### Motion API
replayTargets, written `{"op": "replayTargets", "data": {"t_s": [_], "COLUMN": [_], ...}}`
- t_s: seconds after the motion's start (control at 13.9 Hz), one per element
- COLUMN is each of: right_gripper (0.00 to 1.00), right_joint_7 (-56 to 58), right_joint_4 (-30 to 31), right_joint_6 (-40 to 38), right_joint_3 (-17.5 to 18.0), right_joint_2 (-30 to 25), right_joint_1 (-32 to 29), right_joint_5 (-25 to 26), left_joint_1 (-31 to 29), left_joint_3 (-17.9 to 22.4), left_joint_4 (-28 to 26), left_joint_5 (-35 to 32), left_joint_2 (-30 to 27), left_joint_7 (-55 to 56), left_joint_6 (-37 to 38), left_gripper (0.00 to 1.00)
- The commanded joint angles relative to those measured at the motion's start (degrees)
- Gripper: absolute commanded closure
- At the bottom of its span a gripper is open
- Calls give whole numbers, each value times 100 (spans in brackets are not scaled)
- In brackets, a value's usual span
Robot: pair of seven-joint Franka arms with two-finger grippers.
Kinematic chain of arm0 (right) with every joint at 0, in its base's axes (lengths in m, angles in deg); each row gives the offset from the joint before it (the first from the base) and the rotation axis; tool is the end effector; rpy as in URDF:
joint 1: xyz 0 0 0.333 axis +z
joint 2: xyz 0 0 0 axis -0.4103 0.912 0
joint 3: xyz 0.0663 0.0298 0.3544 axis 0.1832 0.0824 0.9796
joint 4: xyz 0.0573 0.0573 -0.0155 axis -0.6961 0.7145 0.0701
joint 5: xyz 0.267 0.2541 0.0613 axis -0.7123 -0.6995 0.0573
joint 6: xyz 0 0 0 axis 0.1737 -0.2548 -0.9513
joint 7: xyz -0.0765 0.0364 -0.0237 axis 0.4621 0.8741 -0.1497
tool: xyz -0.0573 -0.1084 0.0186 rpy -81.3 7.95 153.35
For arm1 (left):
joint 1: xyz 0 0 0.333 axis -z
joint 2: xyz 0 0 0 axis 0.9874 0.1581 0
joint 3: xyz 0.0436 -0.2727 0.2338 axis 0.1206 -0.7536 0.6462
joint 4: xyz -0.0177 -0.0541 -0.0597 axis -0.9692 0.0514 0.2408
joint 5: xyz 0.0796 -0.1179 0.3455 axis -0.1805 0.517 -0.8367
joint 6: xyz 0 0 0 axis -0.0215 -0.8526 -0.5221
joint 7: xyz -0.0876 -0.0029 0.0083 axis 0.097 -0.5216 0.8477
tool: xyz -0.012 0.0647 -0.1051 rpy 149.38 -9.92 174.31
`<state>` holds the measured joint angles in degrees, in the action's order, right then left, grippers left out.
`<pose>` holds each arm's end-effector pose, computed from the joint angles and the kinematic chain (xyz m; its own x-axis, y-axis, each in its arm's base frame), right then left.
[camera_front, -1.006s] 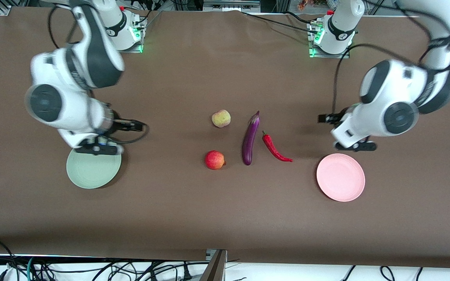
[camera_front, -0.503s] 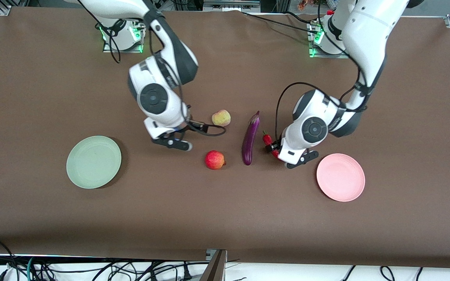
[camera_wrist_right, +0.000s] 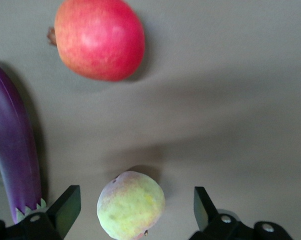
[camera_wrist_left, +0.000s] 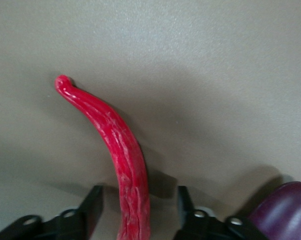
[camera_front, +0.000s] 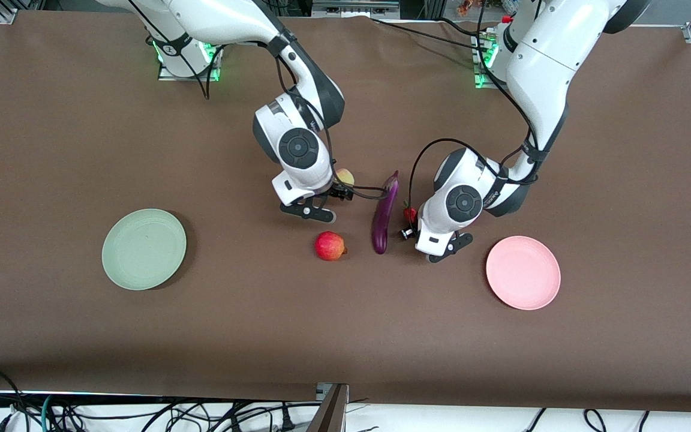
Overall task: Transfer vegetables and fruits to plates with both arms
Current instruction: 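Grasp the pear with the right gripper while the left gripper lifts the chili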
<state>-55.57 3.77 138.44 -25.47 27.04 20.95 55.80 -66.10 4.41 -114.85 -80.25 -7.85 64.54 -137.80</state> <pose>0.5303 0.4799 0.2949 0.9623 -0.2278 -0.1483 -0.2334 -0.9721 -0.0212 0.6068 -0.3107 0.2063 0.8425 0.5019 -0.1956 0.5157 -0.8565 0.0237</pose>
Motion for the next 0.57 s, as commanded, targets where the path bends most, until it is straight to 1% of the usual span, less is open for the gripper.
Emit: {"op": "replayTargets", "data": {"t_s": [0.0, 0.36, 0.5], "right_gripper": [0, 0, 0], "right_joint_7": [-91, -99, -99], "right_joint_4": [-110, -93, -93], "right_joint_6": [4, -4, 4], "right_joint_3": [-57, 13, 13], "right_joint_2": [110, 224, 312], "right_joint_1": [167, 343, 396], "right_joint_5": [-102, -164, -164], "left_joint_1": [67, -38, -100], "left_joint_3": [36, 36, 71], "left_joint_4": [89, 98, 141], "left_joint_5": [39, 39, -31], "left_joint_2": [-6, -93, -286], "left_joint_7": [64, 3, -6], "left_joint_6": [42, 112, 409], "left_gripper": [100, 100, 100]}}
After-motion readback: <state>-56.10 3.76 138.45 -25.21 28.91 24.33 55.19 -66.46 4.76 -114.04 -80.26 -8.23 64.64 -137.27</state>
